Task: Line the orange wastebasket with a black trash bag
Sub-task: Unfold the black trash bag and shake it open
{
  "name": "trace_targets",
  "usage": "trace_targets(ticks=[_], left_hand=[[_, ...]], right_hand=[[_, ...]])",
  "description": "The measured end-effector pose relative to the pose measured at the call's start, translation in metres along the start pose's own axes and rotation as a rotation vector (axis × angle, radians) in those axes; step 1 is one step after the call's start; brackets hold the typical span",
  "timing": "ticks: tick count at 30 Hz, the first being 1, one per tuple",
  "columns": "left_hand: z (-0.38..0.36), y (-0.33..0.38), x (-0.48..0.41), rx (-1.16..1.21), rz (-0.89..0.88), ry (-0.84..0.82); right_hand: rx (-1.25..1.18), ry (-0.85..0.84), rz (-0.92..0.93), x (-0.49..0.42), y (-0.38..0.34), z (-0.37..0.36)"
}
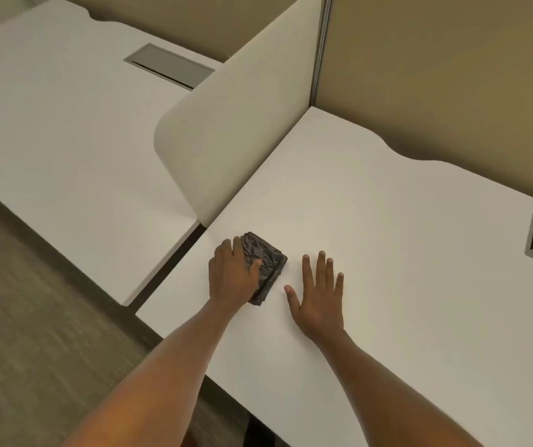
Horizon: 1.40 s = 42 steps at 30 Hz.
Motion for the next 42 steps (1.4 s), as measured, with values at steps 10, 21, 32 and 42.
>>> trace_targets(ticks=[10,21,32,42], left_hand=[[0.003,-0.013,-0.031,0.127,0.106,-0.036],[0.008,-0.012,-0.042,0.289,0.204,-0.073],[0.03,0.014,-0.039,0.778,0.326,-0.282],[0.04,0.069,-0.008,1.149,0.386,-0.388]], right_hand=[[0.06,0.006,0.002,0.001,0.012,-0.035],[0.07,0.026,0.001,0.001,0.013,-0.038],[-0.461,-0.085,-0.164,-0.007,0.005,0.001],[-1.576,-0.34,-0.464,0.009,0.022,0.071]])
Point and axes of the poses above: each hand's wrist, its own x-axis away from the middle knuckle, its own z-axis out of the back of the hand, y = z × x, the point moved 1 cm from there along -x, towards the middle knuckle, and after that the axes turned 15 degrees about x, right-handed, at the moved point
